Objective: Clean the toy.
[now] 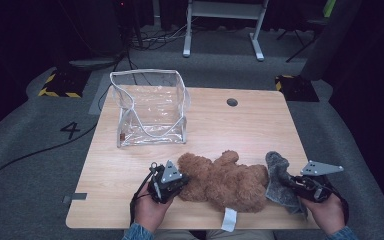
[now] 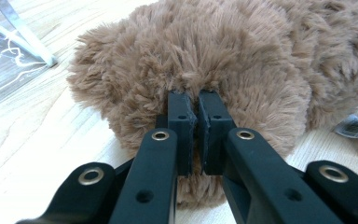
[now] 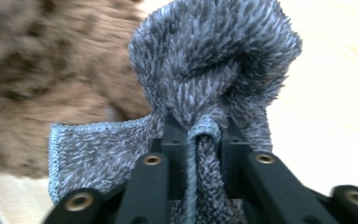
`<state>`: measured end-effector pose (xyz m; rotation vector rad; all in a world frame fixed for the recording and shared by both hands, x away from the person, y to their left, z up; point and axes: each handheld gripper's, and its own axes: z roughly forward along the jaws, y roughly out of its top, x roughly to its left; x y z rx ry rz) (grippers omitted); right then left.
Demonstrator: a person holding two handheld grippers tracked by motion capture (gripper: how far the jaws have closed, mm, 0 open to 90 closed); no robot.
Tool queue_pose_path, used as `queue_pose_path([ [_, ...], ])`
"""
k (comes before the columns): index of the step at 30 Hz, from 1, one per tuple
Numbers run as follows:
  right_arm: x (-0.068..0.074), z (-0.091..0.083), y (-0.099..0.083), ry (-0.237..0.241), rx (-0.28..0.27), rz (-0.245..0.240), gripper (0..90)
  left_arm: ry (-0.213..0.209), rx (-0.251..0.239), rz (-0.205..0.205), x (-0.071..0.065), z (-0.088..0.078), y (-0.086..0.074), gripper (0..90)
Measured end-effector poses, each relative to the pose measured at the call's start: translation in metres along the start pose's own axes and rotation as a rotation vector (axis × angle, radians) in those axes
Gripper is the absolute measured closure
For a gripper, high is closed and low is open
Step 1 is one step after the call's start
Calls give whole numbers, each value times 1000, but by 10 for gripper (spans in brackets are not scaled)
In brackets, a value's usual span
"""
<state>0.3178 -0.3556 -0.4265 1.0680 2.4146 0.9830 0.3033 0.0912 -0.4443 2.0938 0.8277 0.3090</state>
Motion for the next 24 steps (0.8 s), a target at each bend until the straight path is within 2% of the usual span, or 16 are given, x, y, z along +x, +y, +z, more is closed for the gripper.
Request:
queue_pose_path([
  [1,-3,1,-2,9,8,21,668,-4,1,-2,0,-1,0,845],
  [3,-5,2,-5,10,17,24,509,-12,-18,-13,1,-3,-1,826],
  [5,1,-2,-7,0,-2,17,437,-22,-33,-9,2,-7,-1,792],
  [7,7,-9,-7,0,-31,9,420,-41,-44,-18,3,-11,-2,744],
  [9,17,-17,-8,25,-69,-2,418,-48,-47,-25,4,-17,-4,689],
  [11,28,-23,-9,54,-88,-29,421,-54,-50,-27,4,-20,-6,644],
  [13,44,-26,-11,78,-98,-79,424,-69,-46,-30,3,-23,-9,574],
  [15,55,-26,-12,109,-100,-113,424,-79,-42,-28,2,-27,-12,541],
  [18,68,-24,-11,161,-119,-129,420,-89,-29,-28,-1,-30,-18,489],
  [22,81,-18,-1,199,-140,-178,423,-95,-13,-44,0,-28,-26,449],
  [24,84,-14,3,210,-144,-184,424,-105,3,-52,3,-23,-29,440],
])
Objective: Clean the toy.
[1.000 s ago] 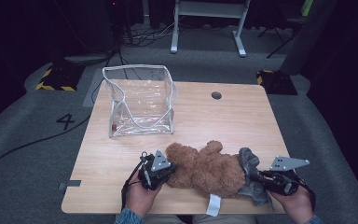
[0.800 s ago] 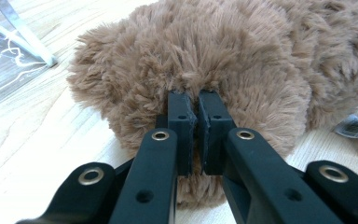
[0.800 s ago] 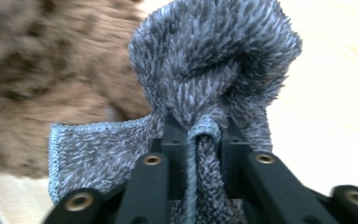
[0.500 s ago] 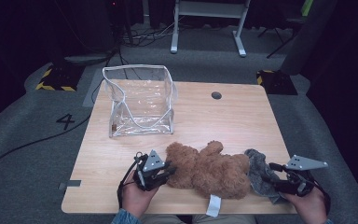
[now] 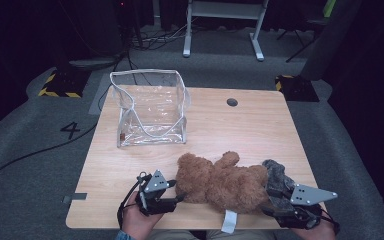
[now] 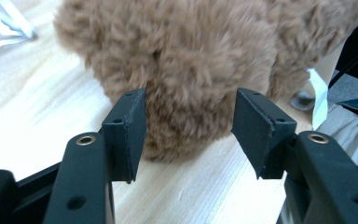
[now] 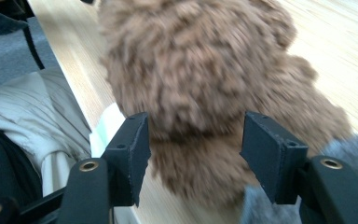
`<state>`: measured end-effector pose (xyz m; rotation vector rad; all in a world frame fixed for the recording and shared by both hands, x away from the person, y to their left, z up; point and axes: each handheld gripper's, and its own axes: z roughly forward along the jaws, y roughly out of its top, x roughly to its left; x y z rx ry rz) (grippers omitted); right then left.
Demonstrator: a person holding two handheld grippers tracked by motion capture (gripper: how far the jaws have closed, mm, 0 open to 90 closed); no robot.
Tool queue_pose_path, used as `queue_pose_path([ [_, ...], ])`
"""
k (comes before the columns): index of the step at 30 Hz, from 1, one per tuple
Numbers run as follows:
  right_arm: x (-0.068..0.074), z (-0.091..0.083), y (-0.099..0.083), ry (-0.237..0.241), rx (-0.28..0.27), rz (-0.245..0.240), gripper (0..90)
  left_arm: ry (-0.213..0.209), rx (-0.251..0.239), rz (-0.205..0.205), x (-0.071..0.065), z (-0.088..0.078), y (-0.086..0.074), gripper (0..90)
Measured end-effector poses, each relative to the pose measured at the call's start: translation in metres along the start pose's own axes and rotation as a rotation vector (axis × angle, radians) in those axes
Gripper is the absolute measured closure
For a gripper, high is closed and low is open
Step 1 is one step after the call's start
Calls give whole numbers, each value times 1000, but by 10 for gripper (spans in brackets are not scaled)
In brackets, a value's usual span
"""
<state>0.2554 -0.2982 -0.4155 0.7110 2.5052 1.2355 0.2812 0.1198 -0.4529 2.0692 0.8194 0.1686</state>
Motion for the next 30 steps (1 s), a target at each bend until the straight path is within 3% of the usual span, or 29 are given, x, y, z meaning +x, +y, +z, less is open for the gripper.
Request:
queue_pose_path([
  [4,2,13,11,18,-7,-33,470,-19,23,1,2,7,-3,426],
  [5,2,15,12,16,-8,-36,497,-34,28,10,3,10,-3,426],
  [10,-4,18,18,-3,-34,-46,680,-21,26,32,2,19,1,431],
  [14,-9,18,22,-18,-33,-44,758,-2,26,49,1,18,4,584],
  [19,-15,18,30,-37,-46,-43,799,24,6,94,-3,10,5,880],
  [26,-20,13,47,-22,-63,-30,836,-6,8,128,-10,-3,8,897],
  [30,-25,9,55,12,-59,15,840,-21,5,112,-12,-14,9,897],
])
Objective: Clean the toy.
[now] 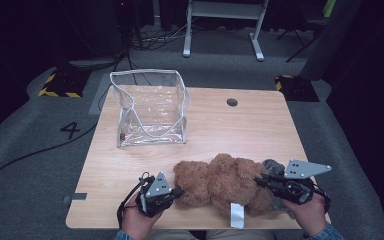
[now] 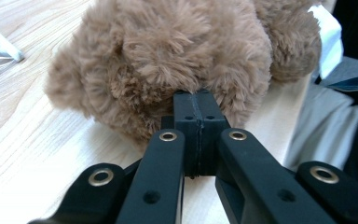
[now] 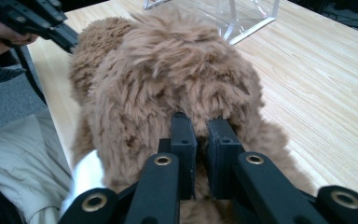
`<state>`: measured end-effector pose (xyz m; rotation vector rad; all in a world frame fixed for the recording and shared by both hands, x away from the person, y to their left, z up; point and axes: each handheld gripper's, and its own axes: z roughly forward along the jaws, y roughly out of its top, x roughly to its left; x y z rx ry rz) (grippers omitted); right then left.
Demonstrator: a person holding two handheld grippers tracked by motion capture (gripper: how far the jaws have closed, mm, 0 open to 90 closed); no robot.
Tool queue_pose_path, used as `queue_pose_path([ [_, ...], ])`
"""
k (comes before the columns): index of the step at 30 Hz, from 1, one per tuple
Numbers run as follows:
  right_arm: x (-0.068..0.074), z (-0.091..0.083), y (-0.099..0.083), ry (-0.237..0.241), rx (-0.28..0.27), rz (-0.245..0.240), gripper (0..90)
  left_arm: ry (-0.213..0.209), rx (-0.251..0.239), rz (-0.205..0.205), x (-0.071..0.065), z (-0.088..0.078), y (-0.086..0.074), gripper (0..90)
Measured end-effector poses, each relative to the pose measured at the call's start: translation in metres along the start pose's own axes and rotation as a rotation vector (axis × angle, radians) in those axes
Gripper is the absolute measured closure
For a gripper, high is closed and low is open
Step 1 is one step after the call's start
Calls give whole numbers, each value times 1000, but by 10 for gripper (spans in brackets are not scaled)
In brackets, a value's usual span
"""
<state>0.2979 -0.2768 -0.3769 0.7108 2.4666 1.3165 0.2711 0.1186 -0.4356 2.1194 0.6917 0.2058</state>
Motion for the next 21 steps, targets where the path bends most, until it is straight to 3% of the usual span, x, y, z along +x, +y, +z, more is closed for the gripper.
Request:
queue_pose_path([
  [4,-10,10,7,-20,16,3,839,9,6,-22,3,3,-1,896],
  [7,-28,27,8,-45,33,23,832,-2,-7,-38,4,5,0,889],
  [11,-53,46,9,-50,63,55,814,-20,-29,-36,4,11,3,719],
  [14,-61,54,11,-63,79,55,790,-27,-32,-32,4,15,5,685],
  [17,-65,56,12,-79,70,61,699,-25,-37,-37,4,16,5,682],
  [21,-73,44,7,-78,61,114,520,-8,-33,-73,7,20,8,701],
])
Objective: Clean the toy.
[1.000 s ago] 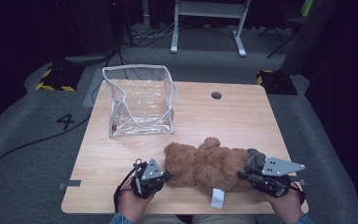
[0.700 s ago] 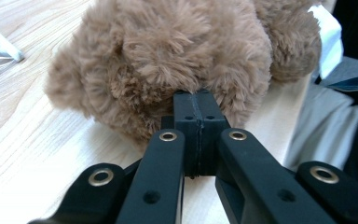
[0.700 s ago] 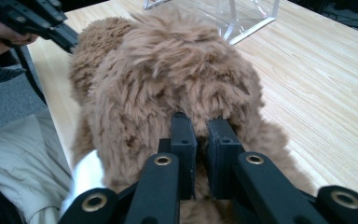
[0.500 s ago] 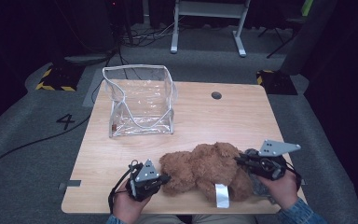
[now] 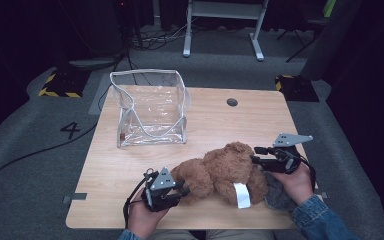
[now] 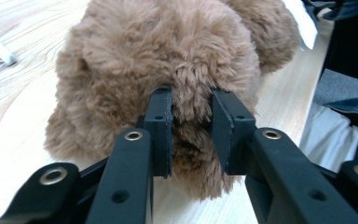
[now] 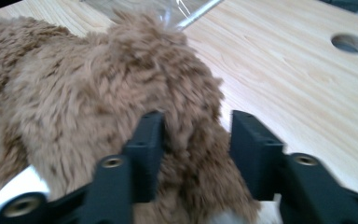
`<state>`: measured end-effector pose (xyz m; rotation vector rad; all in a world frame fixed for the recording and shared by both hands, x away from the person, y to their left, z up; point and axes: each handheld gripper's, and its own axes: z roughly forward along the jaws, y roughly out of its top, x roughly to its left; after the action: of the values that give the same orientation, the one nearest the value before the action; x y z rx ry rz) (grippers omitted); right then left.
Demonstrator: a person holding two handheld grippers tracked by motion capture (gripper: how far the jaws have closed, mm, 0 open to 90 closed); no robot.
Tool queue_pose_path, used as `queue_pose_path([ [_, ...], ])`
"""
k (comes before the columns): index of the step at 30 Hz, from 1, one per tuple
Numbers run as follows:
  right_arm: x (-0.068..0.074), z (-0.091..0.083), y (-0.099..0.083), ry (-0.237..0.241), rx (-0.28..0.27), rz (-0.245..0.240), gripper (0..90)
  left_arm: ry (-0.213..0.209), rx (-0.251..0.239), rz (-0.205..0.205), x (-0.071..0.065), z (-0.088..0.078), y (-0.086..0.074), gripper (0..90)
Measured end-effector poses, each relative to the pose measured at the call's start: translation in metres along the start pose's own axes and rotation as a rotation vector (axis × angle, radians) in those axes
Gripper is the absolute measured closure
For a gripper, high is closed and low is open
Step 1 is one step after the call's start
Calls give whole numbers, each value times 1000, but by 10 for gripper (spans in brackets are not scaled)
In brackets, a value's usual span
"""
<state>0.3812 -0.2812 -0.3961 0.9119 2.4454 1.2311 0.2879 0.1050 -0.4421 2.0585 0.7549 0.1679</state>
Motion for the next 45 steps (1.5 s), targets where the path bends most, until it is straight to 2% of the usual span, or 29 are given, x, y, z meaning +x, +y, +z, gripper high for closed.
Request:
queue_pose_path([
  [3,-5,-15,-8,-20,-9,20,483,10,-4,-13,1,2,3,701],
  [5,-7,-24,-17,-34,7,25,482,17,0,-12,1,2,4,701],
  [8,-5,-34,-34,-76,59,-29,483,15,-2,-15,2,2,3,701],
  [10,-7,-37,-48,-91,101,-41,482,14,-3,-14,2,2,3,701],
  [16,-18,-30,-73,-116,166,-11,441,7,-5,-10,3,2,2,701],
  [22,-20,-17,-88,-128,229,-16,424,-3,3,-14,4,2,1,700],
  [28,-20,-8,-98,-141,282,-63,419,-1,5,-12,5,1,1,700],
  [32,-19,-9,-104,-149,284,-84,420,3,3,-16,6,1,1,700],
  [33,-19,-9,-105,-157,290,-105,423,4,3,-17,6,2,1,700],
  [35,-17,-8,-106,-173,301,-123,447,4,7,-19,6,2,1,701],
  [38,-15,-8,-104,-198,330,-131,577,7,7,-22,6,3,0,705],
  [39,-15,-8,-102,-215,343,-126,651,11,9,-22,7,3,0,709],
  [42,-20,-10,-98,-208,350,-74,750,19,7,-27,7,3,-1,729],
  [44,-22,-14,-94,-218,344,-66,769,22,12,-27,7,3,-1,751],
  [45,-22,-17,-91,-213,319,-57,771,22,13,-25,7,3,-1,766],
])
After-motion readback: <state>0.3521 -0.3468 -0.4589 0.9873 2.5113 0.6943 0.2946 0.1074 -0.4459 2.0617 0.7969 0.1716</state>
